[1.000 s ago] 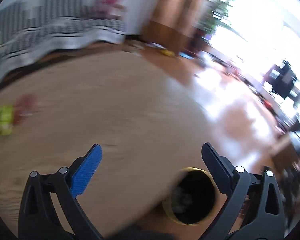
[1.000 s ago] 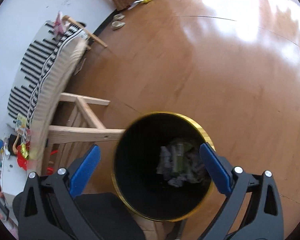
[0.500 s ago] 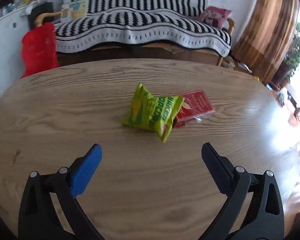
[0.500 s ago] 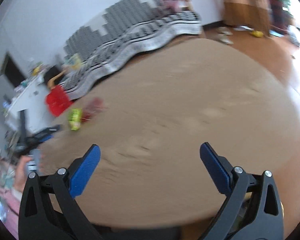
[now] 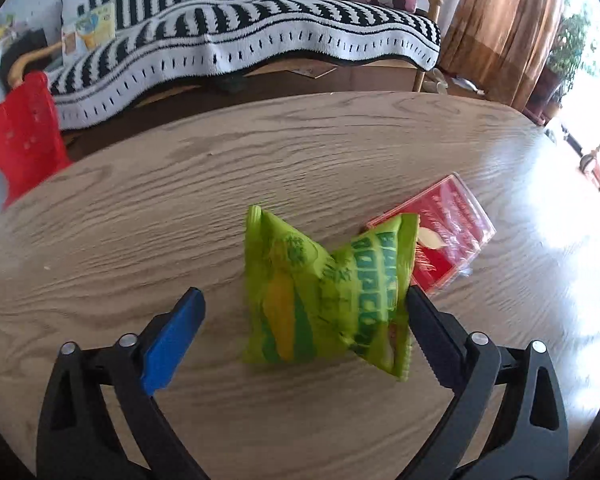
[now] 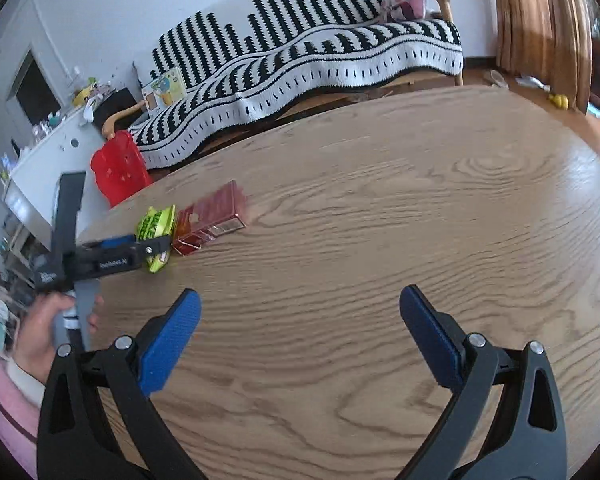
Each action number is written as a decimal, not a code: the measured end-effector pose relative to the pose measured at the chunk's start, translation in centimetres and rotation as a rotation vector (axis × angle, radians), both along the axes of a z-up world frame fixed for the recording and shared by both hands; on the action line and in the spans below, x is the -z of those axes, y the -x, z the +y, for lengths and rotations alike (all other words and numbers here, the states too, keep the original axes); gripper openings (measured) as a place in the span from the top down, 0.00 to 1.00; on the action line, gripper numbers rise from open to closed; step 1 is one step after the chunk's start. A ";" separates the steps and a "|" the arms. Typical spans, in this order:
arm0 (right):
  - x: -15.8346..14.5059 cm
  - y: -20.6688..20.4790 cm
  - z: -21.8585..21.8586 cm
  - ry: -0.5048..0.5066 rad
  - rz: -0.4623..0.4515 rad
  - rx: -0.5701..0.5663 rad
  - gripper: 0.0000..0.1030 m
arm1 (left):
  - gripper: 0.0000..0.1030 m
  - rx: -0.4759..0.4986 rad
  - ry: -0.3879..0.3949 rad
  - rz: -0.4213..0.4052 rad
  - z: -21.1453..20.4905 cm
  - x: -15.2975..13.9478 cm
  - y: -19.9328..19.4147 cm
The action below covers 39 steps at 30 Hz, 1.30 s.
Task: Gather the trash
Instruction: 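Grasp the red cigarette box with the right tool while the left tool grasps the yellow-green popcorn bag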
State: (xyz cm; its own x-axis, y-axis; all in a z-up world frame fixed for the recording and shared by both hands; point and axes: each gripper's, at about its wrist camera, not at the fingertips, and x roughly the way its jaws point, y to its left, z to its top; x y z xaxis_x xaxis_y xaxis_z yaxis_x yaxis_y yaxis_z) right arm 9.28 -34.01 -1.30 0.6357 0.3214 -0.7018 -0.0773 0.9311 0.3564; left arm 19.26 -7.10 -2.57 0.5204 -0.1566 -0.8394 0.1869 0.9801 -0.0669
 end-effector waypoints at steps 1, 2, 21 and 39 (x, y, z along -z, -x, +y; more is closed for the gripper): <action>-0.1 -0.1 0.1 0.007 -0.008 0.001 0.07 | 0.31 -0.011 0.036 0.001 0.4 0.1 -0.2; -0.2 -0.5 0.4 0.019 -0.021 0.003 0.07 | 0.31 -0.049 0.048 -0.004 1.1 0.0 -0.6; 2.5 -9.7 13.8 0.172 -0.037 -0.345 0.07 | 0.40 -0.167 0.059 0.003 6.7 -1.3 3.1; 5.2 -14.1 17.7 0.355 0.027 -0.360 0.05 | 0.37 -0.211 0.057 0.004 9.5 -0.6 2.9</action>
